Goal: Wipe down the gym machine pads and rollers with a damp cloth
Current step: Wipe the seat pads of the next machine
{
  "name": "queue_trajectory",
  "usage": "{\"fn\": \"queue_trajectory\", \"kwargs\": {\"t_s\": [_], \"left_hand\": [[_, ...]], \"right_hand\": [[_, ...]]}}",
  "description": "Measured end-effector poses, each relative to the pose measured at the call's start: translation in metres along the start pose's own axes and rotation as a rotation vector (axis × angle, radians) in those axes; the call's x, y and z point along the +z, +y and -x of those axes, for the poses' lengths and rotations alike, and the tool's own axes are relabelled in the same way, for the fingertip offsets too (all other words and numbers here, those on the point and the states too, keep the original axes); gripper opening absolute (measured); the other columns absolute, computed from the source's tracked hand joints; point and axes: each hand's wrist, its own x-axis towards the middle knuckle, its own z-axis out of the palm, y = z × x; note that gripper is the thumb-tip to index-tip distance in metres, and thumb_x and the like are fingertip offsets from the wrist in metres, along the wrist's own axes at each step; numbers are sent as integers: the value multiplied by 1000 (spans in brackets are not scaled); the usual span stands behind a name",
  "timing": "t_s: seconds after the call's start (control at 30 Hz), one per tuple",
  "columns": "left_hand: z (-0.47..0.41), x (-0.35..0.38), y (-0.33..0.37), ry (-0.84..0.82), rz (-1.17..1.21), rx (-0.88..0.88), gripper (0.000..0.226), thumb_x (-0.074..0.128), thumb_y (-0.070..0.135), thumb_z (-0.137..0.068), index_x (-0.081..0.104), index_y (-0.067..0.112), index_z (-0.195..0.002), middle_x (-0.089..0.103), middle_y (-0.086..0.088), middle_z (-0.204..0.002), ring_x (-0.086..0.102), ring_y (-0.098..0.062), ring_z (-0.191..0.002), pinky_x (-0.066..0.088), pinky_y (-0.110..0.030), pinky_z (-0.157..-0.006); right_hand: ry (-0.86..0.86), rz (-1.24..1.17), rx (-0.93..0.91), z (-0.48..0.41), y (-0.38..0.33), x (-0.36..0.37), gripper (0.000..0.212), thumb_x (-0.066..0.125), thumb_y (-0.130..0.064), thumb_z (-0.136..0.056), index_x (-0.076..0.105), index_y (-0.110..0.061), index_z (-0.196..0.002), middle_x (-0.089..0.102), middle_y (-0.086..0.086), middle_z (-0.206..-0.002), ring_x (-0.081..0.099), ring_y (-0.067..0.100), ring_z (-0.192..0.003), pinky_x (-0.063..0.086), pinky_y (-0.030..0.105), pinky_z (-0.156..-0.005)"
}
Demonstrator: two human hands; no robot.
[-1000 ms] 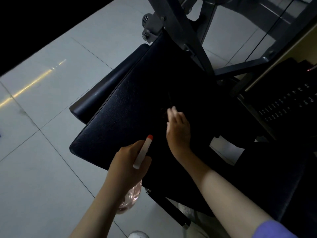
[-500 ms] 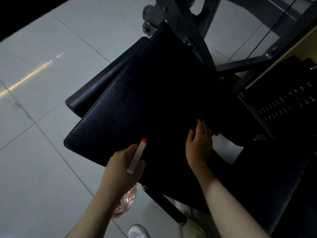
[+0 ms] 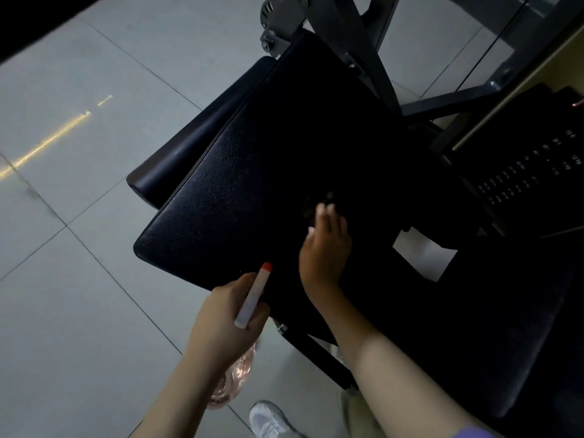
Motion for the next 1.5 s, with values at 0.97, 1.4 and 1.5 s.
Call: {"fn": "queue_trajectory", "kwargs": {"t_s": [0.97,1.4,1.5], "left_hand": [[58,1,-39,-124,45,-216,22,48,37,-79,60,21,-88,67,7,-76,64,-14,-61,55,-45,-62],[75,9,-43,-222,71,-189,48,46,45,-75,62,6,-97,67,-7,-76,65,-23,-61,55,-48,-64],[78,13,-47,-262,42,-195,52,45,50,-67,63,12,-97,67,-1,-75,65,-21,-61,56,-50,-61]], "right_hand": [[-340,50,-1086,43,-13,-2,48,46,1,-79,65,-17,-119,58,-1,-132,51,24,-121,31,38,-100],[-249,160,-866,86,27,-7,48,45,-3,-81,59,-18,-124,53,-1,-136,46,24,-124,36,41,-96],[-266,286,-859,90,70,-24,46,41,-22,-86,53,-22,-131,50,-1,-140,43,23,-127,34,42,-99]]}}
